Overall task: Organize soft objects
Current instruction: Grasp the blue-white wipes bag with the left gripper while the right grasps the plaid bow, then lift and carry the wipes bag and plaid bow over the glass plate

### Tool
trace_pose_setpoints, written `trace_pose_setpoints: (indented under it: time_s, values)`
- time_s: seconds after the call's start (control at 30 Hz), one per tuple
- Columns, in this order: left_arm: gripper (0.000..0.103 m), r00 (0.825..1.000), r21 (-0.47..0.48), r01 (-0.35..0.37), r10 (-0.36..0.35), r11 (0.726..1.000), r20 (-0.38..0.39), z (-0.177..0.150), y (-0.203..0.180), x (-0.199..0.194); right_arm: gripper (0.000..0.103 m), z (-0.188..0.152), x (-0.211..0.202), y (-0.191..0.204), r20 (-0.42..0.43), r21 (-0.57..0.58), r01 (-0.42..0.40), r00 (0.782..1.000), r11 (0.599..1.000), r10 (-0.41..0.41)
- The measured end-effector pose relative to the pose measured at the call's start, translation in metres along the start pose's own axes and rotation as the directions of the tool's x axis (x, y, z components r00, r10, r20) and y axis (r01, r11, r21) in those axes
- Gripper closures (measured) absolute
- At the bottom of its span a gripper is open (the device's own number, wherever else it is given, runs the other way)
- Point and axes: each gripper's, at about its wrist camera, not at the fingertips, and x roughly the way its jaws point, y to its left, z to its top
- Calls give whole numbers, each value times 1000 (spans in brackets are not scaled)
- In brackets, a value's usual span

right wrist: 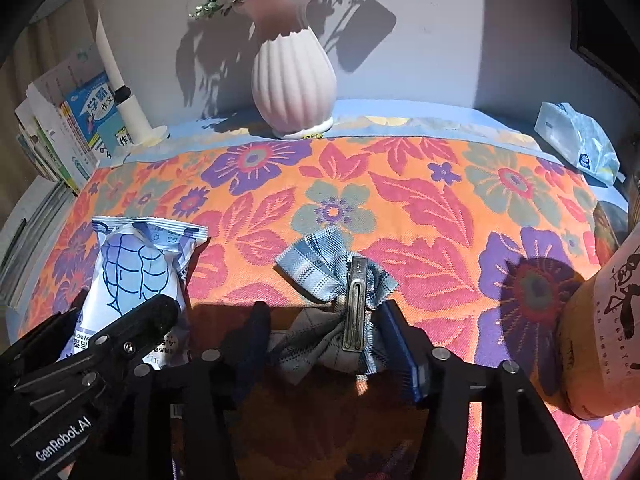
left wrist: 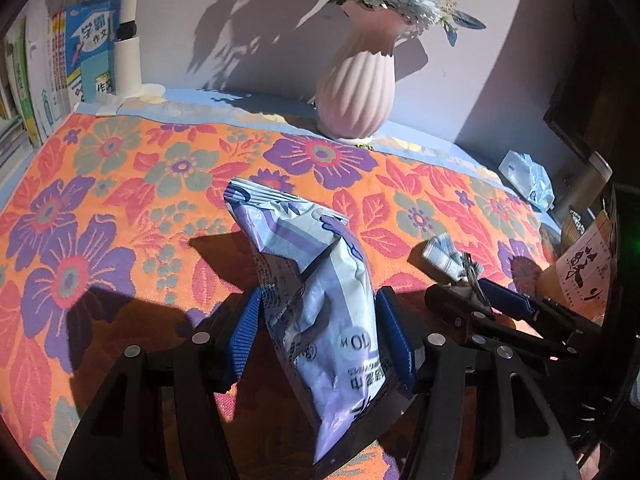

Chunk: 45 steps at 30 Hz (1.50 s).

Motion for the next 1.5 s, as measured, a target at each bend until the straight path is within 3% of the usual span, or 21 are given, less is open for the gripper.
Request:
trace_pose_setpoints:
  time_s: [0.03,0.13,0.2,0.43,0.57,0.63,0.8,0.83,1.07,1.3,1.5]
  values:
    - [47,1000,-4,7,-7,1000,11,0,1,-2,42,-1,-1,-1,2,6,-11,1000,1000,11]
    - [46,997,-18,59,-58,998,59,-1,5,-12,25,-2,-6,-6,19,34,-21,1000,999,20]
    - [39,995,-41,86,-85,995,44,0,10,-10,24,-2,-9,-10,36,53,-32,999,998,30]
    - [39,994,-112,97,-101,989,-29,0,21,2,24,-1,-1,-3,-3,19,7,1000,1000,-7]
    - [39,997,-129,77,-80,989,-19,-2,24,0,24,-1,-1,-3,-5,12,17,1000,1000,-17]
    - [40,997,-134,76,-78,988,-7,-3,26,-1,27,-2,-1,-3,-5,11,30,1000,999,-30]
    - [55,995,-109,100,-98,989,23,-3,23,-6,66,-4,-2,5,6,-39,59,998,997,-59]
    - [57,995,-103,99,-96,990,29,-3,22,-7,69,-5,-4,7,16,-51,60,998,997,-59]
    - [58,997,-61,60,-57,996,51,-4,15,-11,72,-17,-23,3,46,-38,24,999,999,-22]
    - [58,996,45,78,-80,996,41,-11,1,-25,72,-43,-40,-34,-19,160,-167,985,973,172]
    - [58,993,38,111,-113,993,33,-31,-6,-43,72,-66,-65,-49,-12,192,-146,988,971,151]
